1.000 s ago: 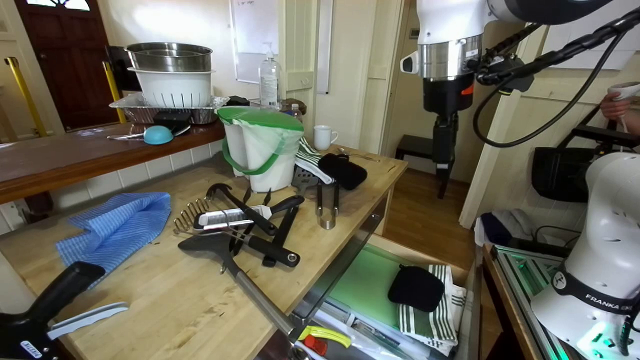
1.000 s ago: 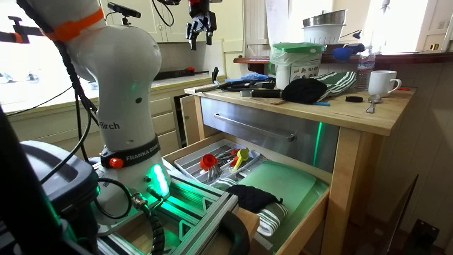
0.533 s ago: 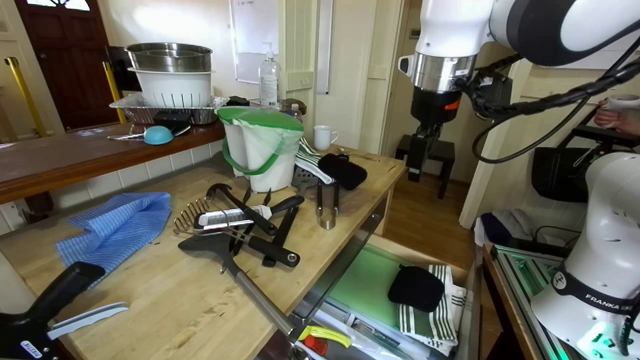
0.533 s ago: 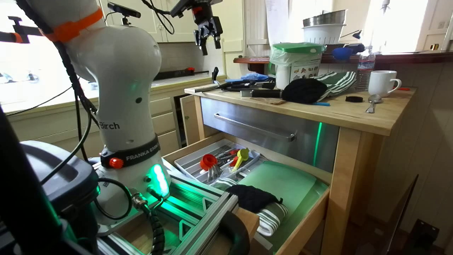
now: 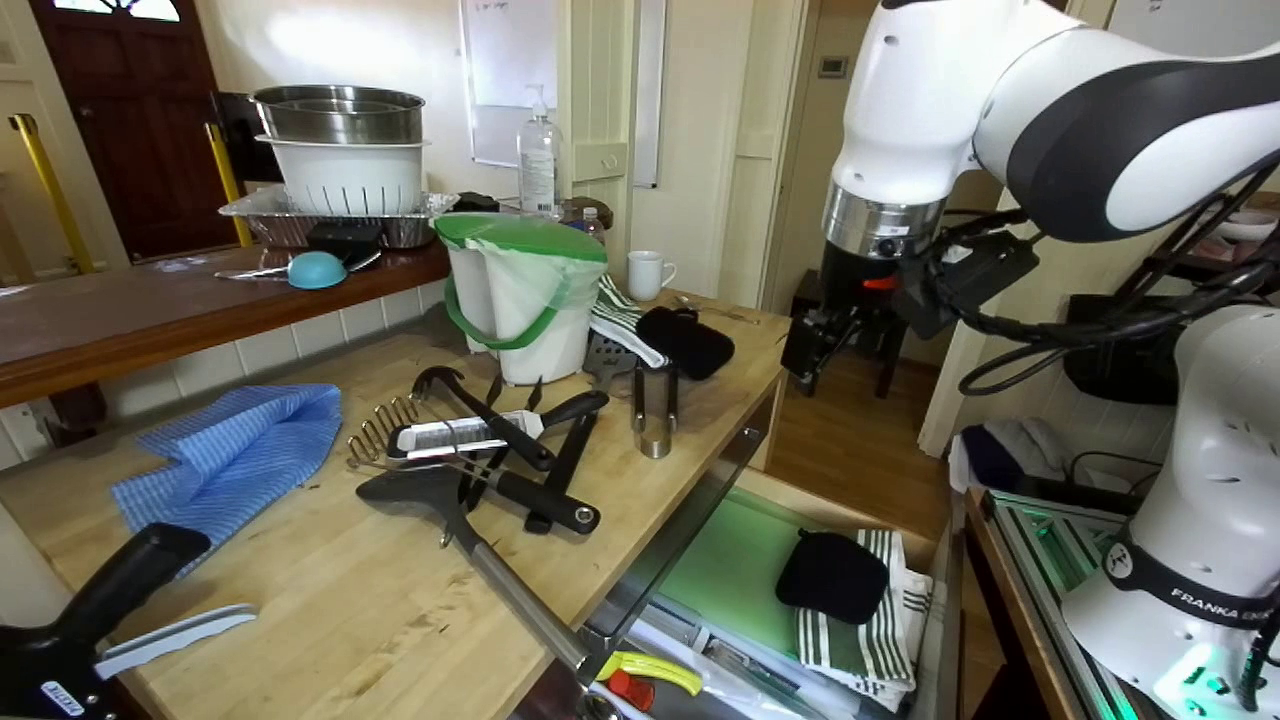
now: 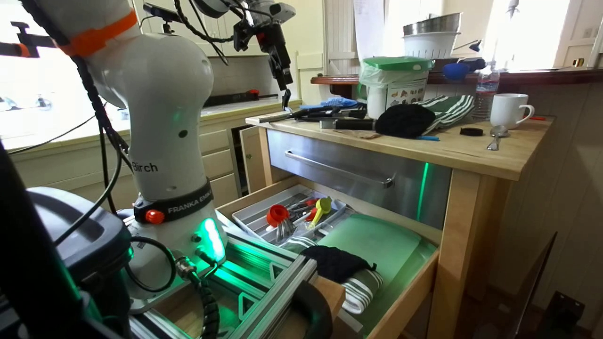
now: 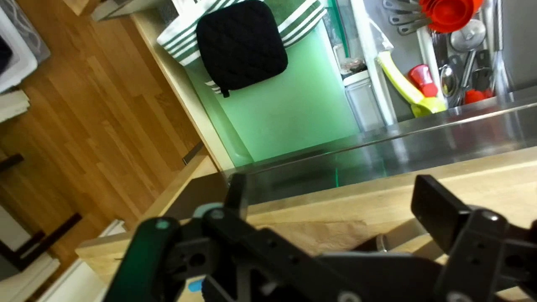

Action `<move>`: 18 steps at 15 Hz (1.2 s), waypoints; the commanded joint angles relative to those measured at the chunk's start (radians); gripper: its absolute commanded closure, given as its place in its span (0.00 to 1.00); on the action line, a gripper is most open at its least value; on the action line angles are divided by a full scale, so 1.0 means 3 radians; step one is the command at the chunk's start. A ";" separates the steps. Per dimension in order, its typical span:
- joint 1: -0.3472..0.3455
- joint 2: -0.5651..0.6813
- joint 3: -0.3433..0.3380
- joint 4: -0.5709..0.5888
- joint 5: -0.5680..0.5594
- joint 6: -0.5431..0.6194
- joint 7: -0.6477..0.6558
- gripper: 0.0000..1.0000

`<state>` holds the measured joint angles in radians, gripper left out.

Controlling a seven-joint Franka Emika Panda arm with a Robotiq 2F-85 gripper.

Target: Open the first top drawer

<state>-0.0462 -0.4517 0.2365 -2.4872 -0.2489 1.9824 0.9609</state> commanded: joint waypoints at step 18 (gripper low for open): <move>-0.0221 -0.0075 -0.0055 -0.0591 -0.0582 0.0118 0.2012 0.00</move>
<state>-0.1199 -0.4565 0.2148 -2.6250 -0.3932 1.9856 1.4553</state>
